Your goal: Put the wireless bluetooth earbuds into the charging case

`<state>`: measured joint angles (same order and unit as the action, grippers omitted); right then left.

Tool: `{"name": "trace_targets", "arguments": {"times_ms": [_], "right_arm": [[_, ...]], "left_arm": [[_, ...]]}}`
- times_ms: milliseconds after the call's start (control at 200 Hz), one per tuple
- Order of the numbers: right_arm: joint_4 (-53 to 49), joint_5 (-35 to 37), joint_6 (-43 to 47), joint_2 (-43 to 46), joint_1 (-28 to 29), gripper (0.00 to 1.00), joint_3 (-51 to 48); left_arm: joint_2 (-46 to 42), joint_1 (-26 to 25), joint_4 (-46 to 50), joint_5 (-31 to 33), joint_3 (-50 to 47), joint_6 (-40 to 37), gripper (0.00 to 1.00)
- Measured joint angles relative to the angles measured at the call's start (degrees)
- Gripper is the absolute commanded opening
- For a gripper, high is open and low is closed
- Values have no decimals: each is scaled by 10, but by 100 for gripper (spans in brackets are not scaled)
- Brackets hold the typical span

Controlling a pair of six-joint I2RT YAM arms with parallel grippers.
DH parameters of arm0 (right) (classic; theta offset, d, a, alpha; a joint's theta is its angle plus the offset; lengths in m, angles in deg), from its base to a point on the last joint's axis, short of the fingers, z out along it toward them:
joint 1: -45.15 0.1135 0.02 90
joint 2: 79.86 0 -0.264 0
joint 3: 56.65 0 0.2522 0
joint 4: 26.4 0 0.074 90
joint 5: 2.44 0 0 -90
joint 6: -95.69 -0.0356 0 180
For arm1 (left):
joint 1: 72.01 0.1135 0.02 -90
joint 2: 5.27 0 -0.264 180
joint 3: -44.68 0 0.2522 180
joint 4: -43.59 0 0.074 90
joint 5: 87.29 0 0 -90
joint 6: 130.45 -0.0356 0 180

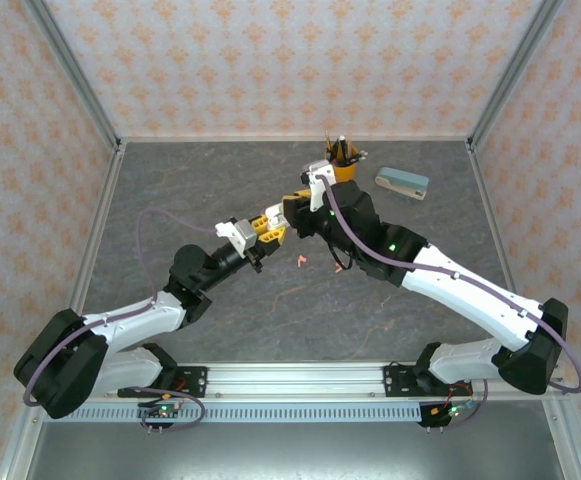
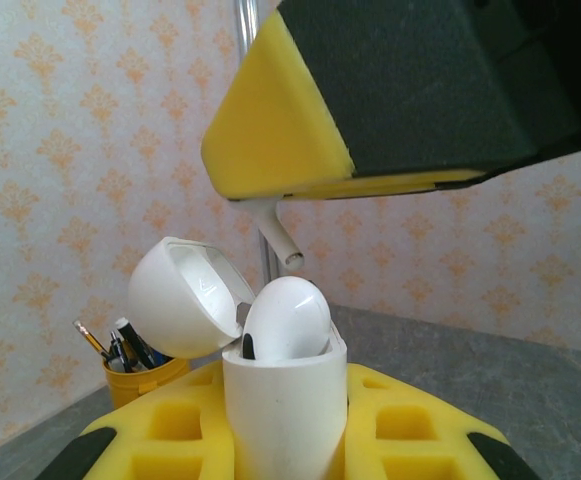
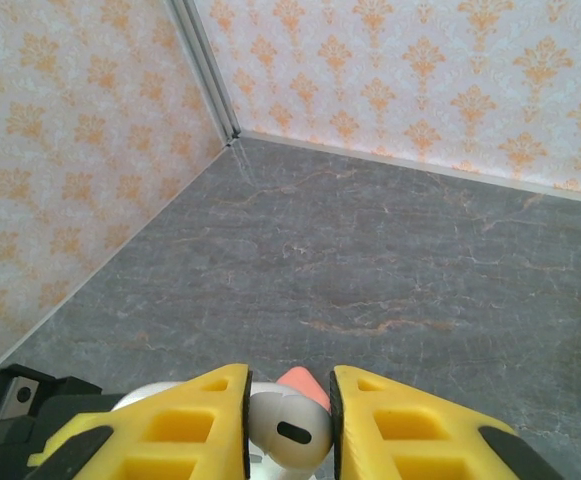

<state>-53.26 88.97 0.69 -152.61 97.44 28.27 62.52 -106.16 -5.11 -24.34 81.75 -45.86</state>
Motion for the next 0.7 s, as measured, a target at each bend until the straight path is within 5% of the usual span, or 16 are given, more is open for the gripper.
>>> {"name": "trace_targets", "arguments": {"times_ms": [701], "right_arm": [[12, 0, 15, -14, 0, 23, -7]], "left_arm": [[0, 0, 0, 0, 3, 6, 0]]}}
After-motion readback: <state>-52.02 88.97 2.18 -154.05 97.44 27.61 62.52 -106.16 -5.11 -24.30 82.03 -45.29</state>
